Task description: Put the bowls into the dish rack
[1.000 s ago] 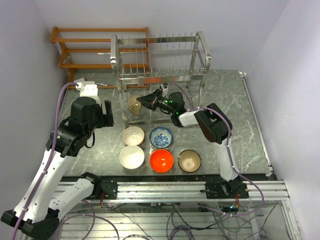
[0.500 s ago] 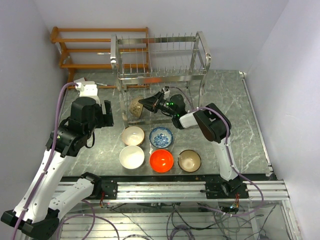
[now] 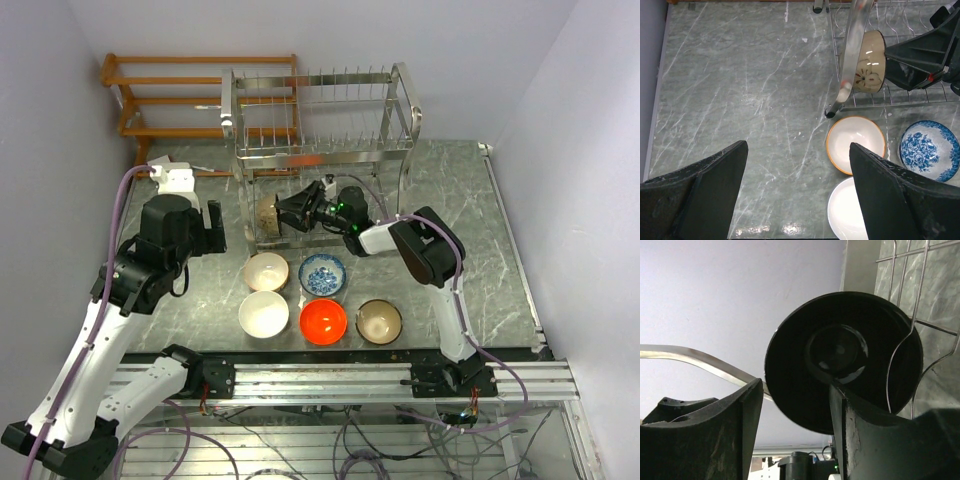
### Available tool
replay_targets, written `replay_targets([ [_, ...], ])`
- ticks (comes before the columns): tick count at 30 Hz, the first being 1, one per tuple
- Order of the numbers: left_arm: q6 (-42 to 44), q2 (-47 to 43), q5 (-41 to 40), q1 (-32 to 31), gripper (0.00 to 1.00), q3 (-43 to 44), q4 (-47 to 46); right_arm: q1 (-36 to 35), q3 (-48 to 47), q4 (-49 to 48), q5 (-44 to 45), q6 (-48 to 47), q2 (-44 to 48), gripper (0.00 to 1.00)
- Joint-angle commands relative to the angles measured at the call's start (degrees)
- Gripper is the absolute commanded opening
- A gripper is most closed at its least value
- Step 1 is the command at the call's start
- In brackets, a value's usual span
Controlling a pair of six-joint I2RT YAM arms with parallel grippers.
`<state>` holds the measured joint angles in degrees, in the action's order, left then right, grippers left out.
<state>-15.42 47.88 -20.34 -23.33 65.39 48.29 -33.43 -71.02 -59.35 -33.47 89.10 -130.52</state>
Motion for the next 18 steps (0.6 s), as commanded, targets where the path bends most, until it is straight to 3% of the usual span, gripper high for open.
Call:
replay_targets([
  [1,0.52,-0.94,-0.98,0.39,0.93,-0.21,-1.49,-0.06,-0.52,2.25,-1.22,-2.36,3.4,0.56],
  [10,1.69,-1.08,-1.72,0.39,0.93,-0.17,-1.7,-0.05,-0.75,10.35,-1.78,-8.41,8.68,0.61],
  [18,1.74,-2.21,-3.28,0.39,0.93,0.0,-1.24,0.03,6.05,20.22,-0.28,-13.6,18.37,0.62],
])
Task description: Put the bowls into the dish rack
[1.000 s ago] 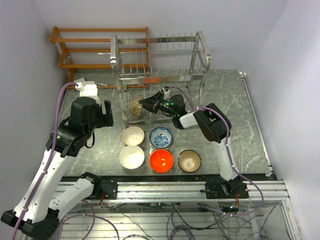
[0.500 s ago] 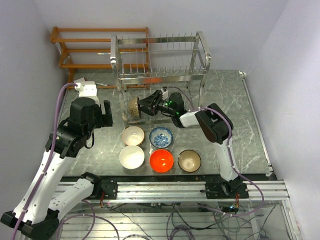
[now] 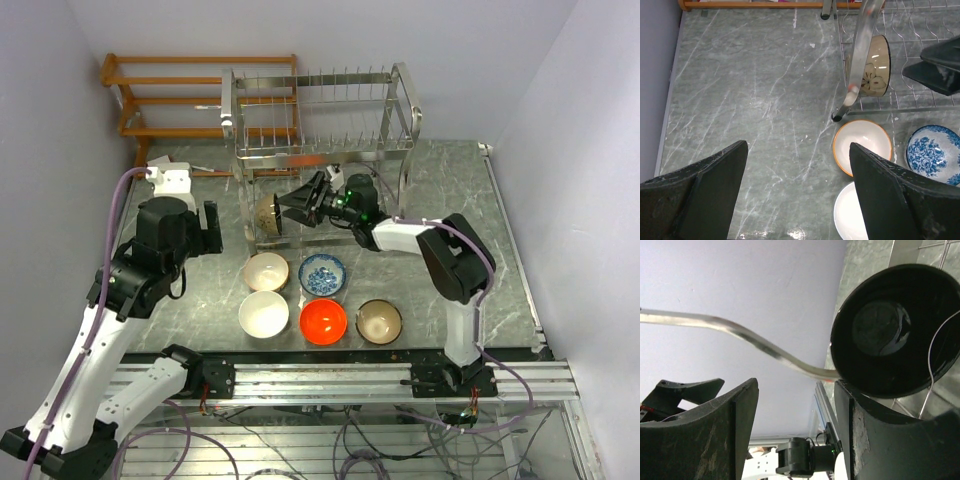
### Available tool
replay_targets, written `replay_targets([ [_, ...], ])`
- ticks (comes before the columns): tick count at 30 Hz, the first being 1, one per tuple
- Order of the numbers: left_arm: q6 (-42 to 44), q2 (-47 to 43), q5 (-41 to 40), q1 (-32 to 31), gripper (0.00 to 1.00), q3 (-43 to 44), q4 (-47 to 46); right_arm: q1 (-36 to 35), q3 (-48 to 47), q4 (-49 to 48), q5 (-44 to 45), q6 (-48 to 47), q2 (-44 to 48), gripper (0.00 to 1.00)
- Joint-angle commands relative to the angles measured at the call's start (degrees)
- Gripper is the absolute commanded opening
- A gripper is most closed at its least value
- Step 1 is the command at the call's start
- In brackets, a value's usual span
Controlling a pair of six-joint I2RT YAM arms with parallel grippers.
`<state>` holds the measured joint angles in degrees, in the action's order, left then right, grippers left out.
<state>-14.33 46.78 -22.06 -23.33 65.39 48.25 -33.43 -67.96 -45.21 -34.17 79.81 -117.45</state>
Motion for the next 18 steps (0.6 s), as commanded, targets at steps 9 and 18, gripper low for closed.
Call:
replay_targets([
  [9,0.19,-1.63,-0.97,0.44,0.93,-0.14,-1.26,-1.69,-3.07,54.24,11.13,-33.56,17.27,0.61],
  [18,-0.61,-2.11,0.51,0.44,0.93,-0.56,-0.72,-8.29,-4.78,83.03,30.62,-47.41,25.04,0.6],
])
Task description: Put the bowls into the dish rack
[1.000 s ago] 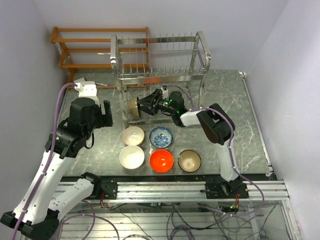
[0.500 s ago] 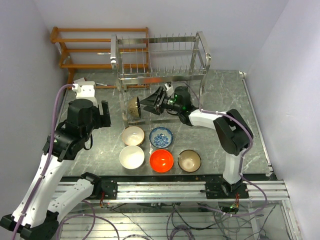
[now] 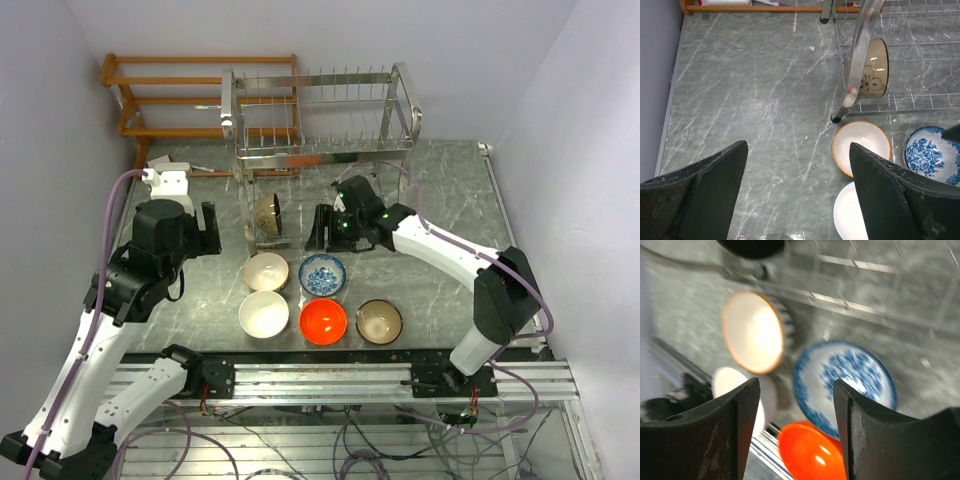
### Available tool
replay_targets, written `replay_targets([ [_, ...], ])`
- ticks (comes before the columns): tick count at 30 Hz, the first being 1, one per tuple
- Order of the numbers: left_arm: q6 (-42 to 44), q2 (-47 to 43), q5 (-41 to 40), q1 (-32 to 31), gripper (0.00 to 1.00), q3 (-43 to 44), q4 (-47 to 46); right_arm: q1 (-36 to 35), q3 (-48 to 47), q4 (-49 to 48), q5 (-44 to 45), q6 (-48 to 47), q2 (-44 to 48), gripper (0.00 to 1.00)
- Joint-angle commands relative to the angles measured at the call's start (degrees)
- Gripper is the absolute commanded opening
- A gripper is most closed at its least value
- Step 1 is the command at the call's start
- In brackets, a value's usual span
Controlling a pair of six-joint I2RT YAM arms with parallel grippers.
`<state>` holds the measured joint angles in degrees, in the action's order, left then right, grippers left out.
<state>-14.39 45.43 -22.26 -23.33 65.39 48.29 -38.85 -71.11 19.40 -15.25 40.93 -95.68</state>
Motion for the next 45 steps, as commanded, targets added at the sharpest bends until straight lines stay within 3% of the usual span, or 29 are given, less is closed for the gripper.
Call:
replay_targets([
  [1,-0.61,-0.87,0.85,0.4,0.93,-0.67,-0.87,-3.76,-1.58,20.03,12.91,-9.42,3.84,0.6],
  [14,-1.7,-1.55,0.49,0.39,0.93,-1.76,-0.93,-13.54,-4.66,17.99,9.53,-19.56,-0.72,0.58],
  [32,-0.42,-1.6,-3.07,0.39,0.93,0.01,1.0,-15.41,-7.02,14.3,9.73,-23.65,-11.35,0.5],
  [41,0.24,-1.69,-4.09,0.39,0.93,-0.11,1.08,-15.44,-6.58,13.73,12.79,-22.51,-12.86,0.39],
  [45,0.24,-1.92,-4.21,0.39,0.93,-0.39,0.93,-15.47,-6.1,13.35,13.31,-21.75,-12.94,0.29],
])
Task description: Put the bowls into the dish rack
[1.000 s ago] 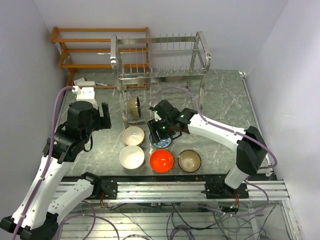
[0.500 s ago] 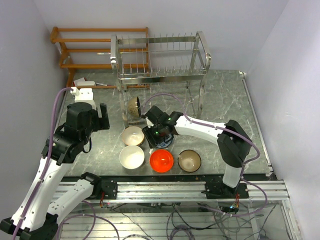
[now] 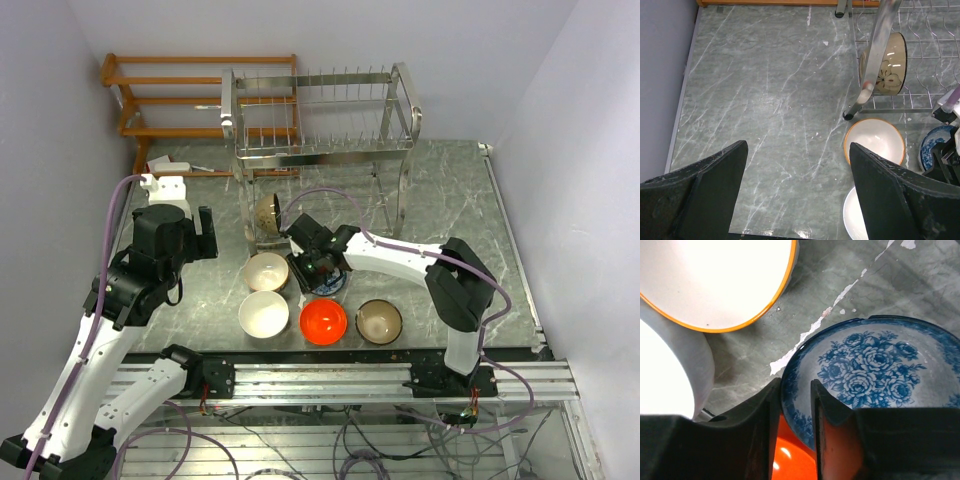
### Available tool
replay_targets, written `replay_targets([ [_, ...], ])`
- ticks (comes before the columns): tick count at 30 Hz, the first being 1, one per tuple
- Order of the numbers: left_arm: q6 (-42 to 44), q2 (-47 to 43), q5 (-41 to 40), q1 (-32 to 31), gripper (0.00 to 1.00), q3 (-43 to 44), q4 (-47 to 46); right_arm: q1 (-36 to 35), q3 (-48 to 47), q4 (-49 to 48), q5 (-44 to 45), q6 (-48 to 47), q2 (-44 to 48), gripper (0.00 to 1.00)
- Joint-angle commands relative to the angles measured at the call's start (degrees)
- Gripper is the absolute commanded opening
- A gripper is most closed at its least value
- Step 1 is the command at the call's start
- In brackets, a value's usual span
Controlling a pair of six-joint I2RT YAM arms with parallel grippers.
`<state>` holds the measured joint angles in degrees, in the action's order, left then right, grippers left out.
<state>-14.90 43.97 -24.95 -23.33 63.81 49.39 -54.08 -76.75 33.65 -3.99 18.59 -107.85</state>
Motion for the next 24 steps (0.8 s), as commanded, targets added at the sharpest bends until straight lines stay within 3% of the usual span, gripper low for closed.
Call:
replay_targets([
  [1,0.81,-0.52,-1.51,0.39,0.93,1.1,-0.17,-0.28,-0.3,-0.99,1.94,0.57,-0.68,0.28],
  [6,0.59,-0.96,-1.37,0.39,0.93,0.47,-0.32,-0.23,0.87,-1.53,1.26,0.69,-0.54,0.21],
  [7,0.52,-1.1,-1.4,0.39,0.93,0.31,-0.3,-0.23,1.04,-1.62,1.15,0.85,-0.4,0.17],
  [9,0.39,-1.32,-1.35,0.44,0.93,0.18,-0.2,-0.23,1.6,-1.98,1.21,1.44,0.06,0.0],
  [18,0.39,-2.65,-1.77,0.4,0.93,-0.47,-0.35,-0.16,0.44,-1.14,3.36,3.28,3.95,0.0],
  [24,0.39,-2.84,-1.42,0.39,0.93,-0.68,-1.17,2.32,-0.01,-4.02,-1.22,6.83,7.48,0.0],
])
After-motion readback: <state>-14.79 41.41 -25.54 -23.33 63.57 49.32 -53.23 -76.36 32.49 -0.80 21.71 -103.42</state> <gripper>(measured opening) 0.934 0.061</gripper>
